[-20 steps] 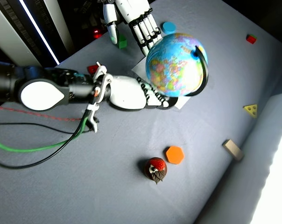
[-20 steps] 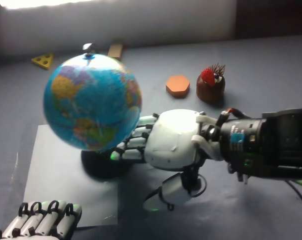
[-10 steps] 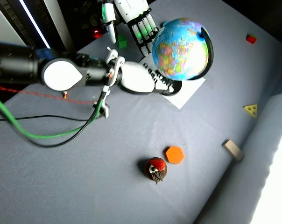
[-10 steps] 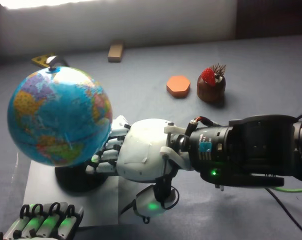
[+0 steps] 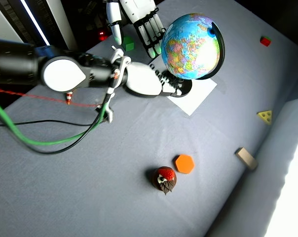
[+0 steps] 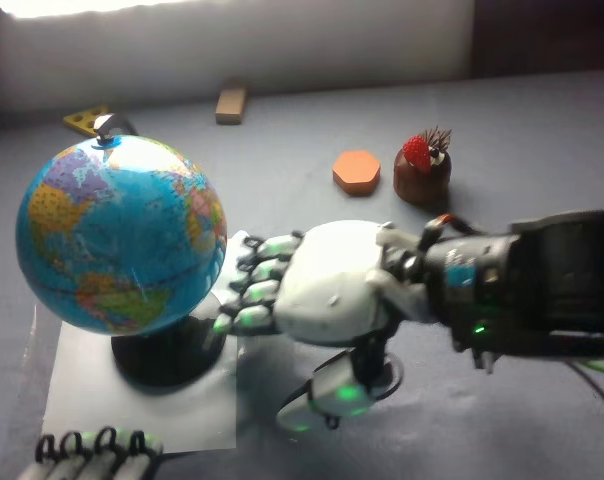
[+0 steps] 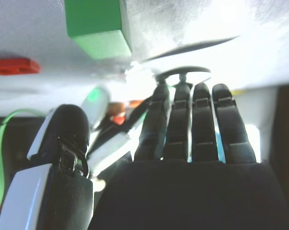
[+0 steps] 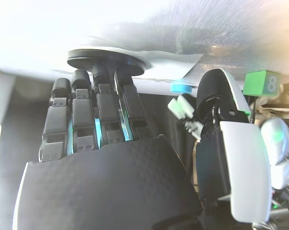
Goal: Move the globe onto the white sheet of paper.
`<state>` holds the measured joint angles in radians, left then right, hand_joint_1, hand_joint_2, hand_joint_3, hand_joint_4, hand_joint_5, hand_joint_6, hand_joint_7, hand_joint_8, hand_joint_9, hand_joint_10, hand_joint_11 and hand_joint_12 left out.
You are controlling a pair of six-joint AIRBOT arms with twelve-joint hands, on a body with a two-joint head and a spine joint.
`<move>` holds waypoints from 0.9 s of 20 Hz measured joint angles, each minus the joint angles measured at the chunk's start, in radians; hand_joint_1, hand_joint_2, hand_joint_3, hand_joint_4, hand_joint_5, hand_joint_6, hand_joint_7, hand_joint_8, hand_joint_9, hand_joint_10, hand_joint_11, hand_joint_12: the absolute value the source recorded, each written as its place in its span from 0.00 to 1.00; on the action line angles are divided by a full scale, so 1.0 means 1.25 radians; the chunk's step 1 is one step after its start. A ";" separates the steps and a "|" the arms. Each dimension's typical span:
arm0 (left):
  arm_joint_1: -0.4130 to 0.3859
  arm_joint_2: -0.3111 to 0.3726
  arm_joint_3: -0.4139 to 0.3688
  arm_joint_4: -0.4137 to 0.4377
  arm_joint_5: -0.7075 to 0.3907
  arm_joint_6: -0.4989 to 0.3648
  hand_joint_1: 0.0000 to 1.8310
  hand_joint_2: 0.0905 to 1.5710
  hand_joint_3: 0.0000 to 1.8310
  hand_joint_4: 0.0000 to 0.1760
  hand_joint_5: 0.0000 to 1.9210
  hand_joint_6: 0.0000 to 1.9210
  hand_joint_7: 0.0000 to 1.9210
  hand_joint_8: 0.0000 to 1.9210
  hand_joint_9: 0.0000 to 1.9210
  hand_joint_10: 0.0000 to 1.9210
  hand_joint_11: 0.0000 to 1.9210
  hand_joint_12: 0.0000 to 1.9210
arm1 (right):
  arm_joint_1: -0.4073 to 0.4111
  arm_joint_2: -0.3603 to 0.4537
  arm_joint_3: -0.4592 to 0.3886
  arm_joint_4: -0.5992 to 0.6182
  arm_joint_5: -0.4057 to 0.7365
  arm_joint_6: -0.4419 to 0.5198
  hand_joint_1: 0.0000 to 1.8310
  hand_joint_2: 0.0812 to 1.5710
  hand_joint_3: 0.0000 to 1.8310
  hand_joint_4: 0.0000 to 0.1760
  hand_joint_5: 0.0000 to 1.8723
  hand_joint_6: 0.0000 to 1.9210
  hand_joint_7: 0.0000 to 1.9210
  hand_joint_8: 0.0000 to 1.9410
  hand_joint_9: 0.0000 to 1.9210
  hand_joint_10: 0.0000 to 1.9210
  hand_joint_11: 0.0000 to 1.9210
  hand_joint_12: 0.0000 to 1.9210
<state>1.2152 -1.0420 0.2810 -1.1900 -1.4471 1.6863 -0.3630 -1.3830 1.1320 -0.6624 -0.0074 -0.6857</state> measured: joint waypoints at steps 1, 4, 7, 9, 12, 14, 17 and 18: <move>-0.020 0.004 -0.012 -0.028 0.010 0.014 0.00 0.79 0.00 0.01 0.03 0.00 0.01 0.00 0.00 0.00 0.00 0.00 | 0.005 0.023 -0.019 -0.001 -0.004 0.020 0.06 0.73 0.00 0.00 0.11 0.00 0.10 0.00 0.08 0.00 0.00 0.08; -0.091 0.014 -0.042 -0.105 0.021 0.059 0.00 0.79 0.00 0.01 0.03 0.00 0.01 0.00 0.00 0.00 0.00 0.00 | 0.019 0.093 -0.086 0.001 -0.038 0.147 0.06 0.73 0.00 0.00 0.11 0.00 0.10 0.00 0.07 0.00 0.00 0.07; -0.194 0.014 -0.072 -0.209 0.034 0.133 0.00 0.79 0.00 0.02 0.03 0.00 0.01 0.00 0.00 0.00 0.00 0.00 | 0.035 0.206 -0.174 0.004 -0.117 0.293 0.06 0.73 0.00 0.00 0.11 0.00 0.10 0.00 0.07 0.00 0.00 0.07; -0.259 0.013 -0.087 -0.263 0.034 0.165 0.00 0.79 0.00 0.02 0.03 0.00 0.01 0.00 0.00 0.00 0.00 0.00 | 0.041 0.290 -0.240 0.004 -0.143 0.333 0.06 0.73 0.00 0.00 0.11 0.00 0.10 0.00 0.07 0.00 0.00 0.07; -0.346 0.008 -0.103 -0.350 0.030 0.226 0.00 0.79 0.00 0.01 0.04 0.00 0.01 0.00 0.00 0.00 0.00 0.00 | 0.036 0.362 -0.310 0.004 -0.094 0.315 0.06 0.73 0.00 0.00 0.11 0.00 0.10 0.00 0.07 0.00 0.00 0.07; -0.406 0.004 -0.105 -0.415 0.029 0.263 0.00 0.79 0.00 0.01 0.04 0.00 0.01 0.00 0.00 0.00 0.00 0.00 | 0.013 0.370 -0.324 0.003 -0.029 0.258 0.06 0.73 0.00 0.00 0.11 0.00 0.10 0.00 0.07 0.00 0.00 0.07; -0.506 -0.001 -0.106 -0.498 0.021 0.325 0.00 0.79 0.00 0.01 0.04 0.00 0.02 0.00 0.00 0.00 0.00 0.00 | -0.030 0.372 -0.319 0.154 0.048 0.057 0.06 0.73 0.00 0.00 0.11 0.00 0.10 0.00 0.07 0.00 0.00 0.07; -0.539 -0.001 -0.106 -0.525 0.019 0.350 0.00 0.79 0.00 0.00 0.05 0.01 0.03 0.01 0.01 0.00 0.00 0.00 | -0.061 0.376 -0.317 0.264 0.101 -0.115 0.06 0.73 0.00 0.00 0.12 0.00 0.12 0.00 0.09 0.01 0.00 0.09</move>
<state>0.5411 -1.0435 0.1486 -1.8458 -1.4239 2.1242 -0.4397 -0.9134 0.7357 -0.3328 0.1184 -0.8299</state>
